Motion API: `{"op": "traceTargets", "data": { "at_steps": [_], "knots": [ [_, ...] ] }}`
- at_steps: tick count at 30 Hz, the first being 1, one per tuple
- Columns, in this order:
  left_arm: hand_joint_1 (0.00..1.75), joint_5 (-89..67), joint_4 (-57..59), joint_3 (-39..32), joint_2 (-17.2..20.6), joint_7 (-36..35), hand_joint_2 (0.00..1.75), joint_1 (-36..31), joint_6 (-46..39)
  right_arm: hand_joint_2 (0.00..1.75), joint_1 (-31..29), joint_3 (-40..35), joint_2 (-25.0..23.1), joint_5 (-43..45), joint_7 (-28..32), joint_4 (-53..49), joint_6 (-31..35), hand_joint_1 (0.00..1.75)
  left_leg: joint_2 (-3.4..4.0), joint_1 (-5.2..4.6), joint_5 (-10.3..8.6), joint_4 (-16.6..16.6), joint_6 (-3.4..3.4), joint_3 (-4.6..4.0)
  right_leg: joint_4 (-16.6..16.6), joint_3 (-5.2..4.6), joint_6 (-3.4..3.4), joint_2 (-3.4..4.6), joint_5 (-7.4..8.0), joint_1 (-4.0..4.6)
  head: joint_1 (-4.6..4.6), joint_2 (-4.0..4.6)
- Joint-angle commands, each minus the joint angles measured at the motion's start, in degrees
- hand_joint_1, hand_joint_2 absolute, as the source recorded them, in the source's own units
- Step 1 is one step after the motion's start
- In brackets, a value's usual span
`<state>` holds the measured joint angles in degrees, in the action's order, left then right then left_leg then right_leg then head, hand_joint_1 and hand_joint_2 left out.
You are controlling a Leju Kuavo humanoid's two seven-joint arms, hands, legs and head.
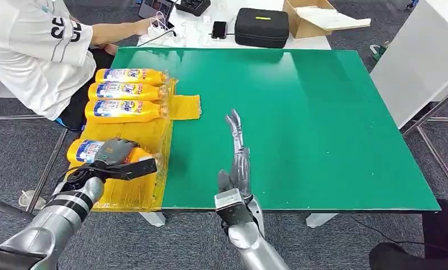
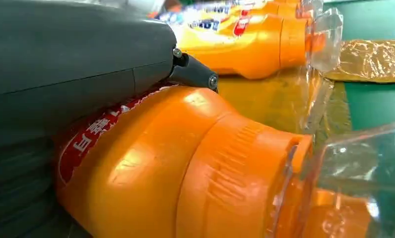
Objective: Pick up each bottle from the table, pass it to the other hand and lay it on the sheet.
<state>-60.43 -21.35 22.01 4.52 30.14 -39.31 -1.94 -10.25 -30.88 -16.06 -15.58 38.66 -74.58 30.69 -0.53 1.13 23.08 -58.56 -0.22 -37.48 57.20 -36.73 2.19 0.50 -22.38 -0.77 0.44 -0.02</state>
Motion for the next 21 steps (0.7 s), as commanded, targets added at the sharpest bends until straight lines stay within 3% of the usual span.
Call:
{"op": "traceTargets", "data": {
  "at_steps": [1,3,4,5,6,7,10,11,21],
  "knots": [
    [1.75,6.0,2.8,-4.4,-0.3,3.8,1.75,0.5,5.6,0.0,-3.0,-1.7,0.1,0.9,0.1,7.7,-1.6,0.0,0.18,0.0,0.12,0.1,0.07,0.38,-0.1,0.34,-0.07,0.11,-0.05,0.03,0.0,0.02],
    [1.75,9.7,2.3,-6.6,-1.0,5.8,1.75,1.3,7.9,0.0,-3.2,-1.7,0.0,0.7,0.1,8.4,-2.0,0.0,0.21,-0.01,0.13,0.1,0.08,0.47,-0.1,0.43,-0.09,0.12,-0.06,0.03,0.0,0.02],
    [1.55,10.1,2.1,-6.6,-1.0,6.2,1.75,1.6,8.2,0.0,-3.2,-1.6,-0.1,0.7,0.1,8.5,-2.1,0.0,0.18,-0.01,0.1,0.1,0.07,0.38,-0.1,0.35,-0.08,0.1,-0.04,0.03,0.0,0.02],
    [0.52,11.1,1.8,-7.0,-1.1,6.9,1.75,1.9,9.2,0.0,-3.3,-1.7,-0.2,0.7,0.1,8.7,-2.4,0.0,0.18,-0.01,0.13,0.1,0.09,0.51,-0.1,0.48,-0.1,0.08,-0.08,0.03,0.0,0.02],
    [0.35,11.5,1.5,-7.0,-1.0,7.1,1.75,2.3,9.1,0.0,-3.3,-1.7,-0.2,0.5,0.1,8.8,-2.4,0.0,0.1,-0.04,0.06,0.1,0.07,0.35,-0.1,0.33,-0.06,0.05,-0.03,-0.02,0.02,0.02],
    [0.0,11.5,1.2,-6.8,-1.0,7.1,1.75,2.5,9.0,0.0,-3.3,-1.8,-0.3,0.5,0.1,8.9,-2.3,0.0,0.08,-0.04,0.06,0.1,0.06,0.39,-0.1,0.38,-0.06,0.05,-0.03,-0.02,0.02,0.02],
    [0.0,11.4,0.8,-6.0,-0.9,7.8,1.75,2.8,8.9,0.0,-3.4,-1.8,-0.2,0.5,0.1,9.1,-2.7,0.0,0.08,-0.04,0.06,0.1,0.06,0.45,-0.1,0.45,-0.05,0.05,-0.04,-0.02,0.0,0.02],
    [0.0,11.0,0.6,-5.2,-0.8,7.9,0.0,2.8,8.8,0.0,-3.4,-1.7,-0.2,0.6,0.0,9.3,-3.0,0.0,0.17,-0.02,0.1,0.1,0.08,0.55,-0.1,0.55,-0.08,0.11,-0.04,0.02,0.02,0.02],
    [0.0,9.6,0.8,-2.7,-0.6,7.8,0.0,2.7,7.9,0.0,-3.7,-1.1,-0.3,1.1,-0.3,10.3,-3.9,0.0,0.02,-0.02,0.07,0.1,0.07,0.49,-0.1,0.5,-0.06,-0.03,-0.08,0.01,0.02,0.02]
  ]
}}
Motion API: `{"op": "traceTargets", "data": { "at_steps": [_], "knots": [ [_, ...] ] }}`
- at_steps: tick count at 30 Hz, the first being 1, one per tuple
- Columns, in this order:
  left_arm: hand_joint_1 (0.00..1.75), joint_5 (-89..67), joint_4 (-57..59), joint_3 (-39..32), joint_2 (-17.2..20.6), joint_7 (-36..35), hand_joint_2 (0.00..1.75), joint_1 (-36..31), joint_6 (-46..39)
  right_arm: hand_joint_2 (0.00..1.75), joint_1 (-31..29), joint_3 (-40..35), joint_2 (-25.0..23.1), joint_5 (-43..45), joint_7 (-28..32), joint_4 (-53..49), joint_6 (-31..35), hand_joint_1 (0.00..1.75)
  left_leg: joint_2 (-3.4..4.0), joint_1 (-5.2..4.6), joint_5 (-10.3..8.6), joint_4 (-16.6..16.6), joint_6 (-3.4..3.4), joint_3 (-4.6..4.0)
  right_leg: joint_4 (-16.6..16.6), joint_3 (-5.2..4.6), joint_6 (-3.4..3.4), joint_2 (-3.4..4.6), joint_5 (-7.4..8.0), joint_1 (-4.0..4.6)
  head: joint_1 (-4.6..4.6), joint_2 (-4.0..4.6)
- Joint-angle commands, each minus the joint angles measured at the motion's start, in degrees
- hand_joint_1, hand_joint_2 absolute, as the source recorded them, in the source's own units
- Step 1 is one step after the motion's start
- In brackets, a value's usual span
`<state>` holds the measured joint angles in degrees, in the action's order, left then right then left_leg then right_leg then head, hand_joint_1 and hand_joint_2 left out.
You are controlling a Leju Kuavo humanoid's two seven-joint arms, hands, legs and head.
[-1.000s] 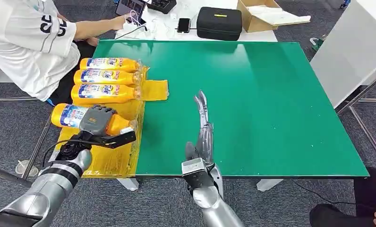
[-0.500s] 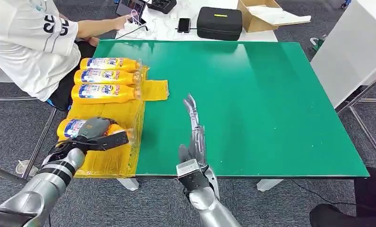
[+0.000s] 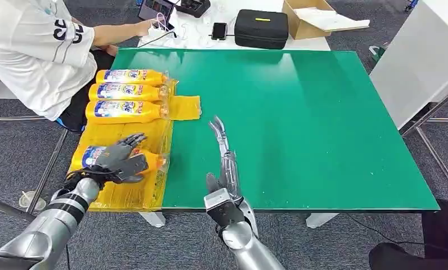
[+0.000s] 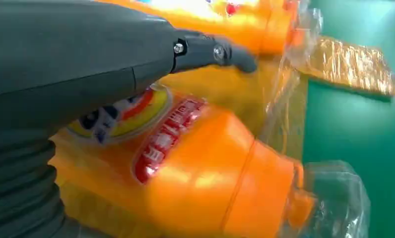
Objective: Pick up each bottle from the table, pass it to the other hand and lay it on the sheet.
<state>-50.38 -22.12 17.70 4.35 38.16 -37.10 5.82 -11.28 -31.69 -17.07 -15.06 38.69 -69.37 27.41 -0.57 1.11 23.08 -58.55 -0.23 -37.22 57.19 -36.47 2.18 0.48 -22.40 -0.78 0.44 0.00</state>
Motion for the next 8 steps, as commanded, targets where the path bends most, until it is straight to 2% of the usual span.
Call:
{"op": "traceTargets", "data": {
  "at_steps": [1,2,8],
  "knots": [
    [0.0,-0.4,1.6,1.7,-0.4,-0.2,0.0,0.5,0.1,0.0,-2.7,-0.3,0.7,0.5,-0.3,5.1,-0.6,0.0,0.04,-0.01,0.04,0.0,0.05,0.16,-0.1,0.16,-0.04,-0.01,-0.03,0.01,-0.02,0.0],
    [0.0,-0.4,1.5,1.7,-0.4,-0.2,0.0,0.4,0.2,0.0,-2.8,-0.3,0.7,0.5,-0.3,5.2,-0.6,0.0,0.08,0.01,0.12,0.1,0.1,0.43,-0.1,0.44,-0.1,-0.03,-0.1,0.05,0.0,0.0],
    [0.0,2.0,1.5,1.6,-0.2,0.6,0.0,-0.2,3.3,0.0,-3.2,0.6,0.5,1.0,-0.6,6.3,-1.3,0.0,0.07,0.01,0.06,0.0,0.06,0.24,-0.1,0.24,-0.07,0.0,-0.04,0.04,0.0,0.0]
  ]
}}
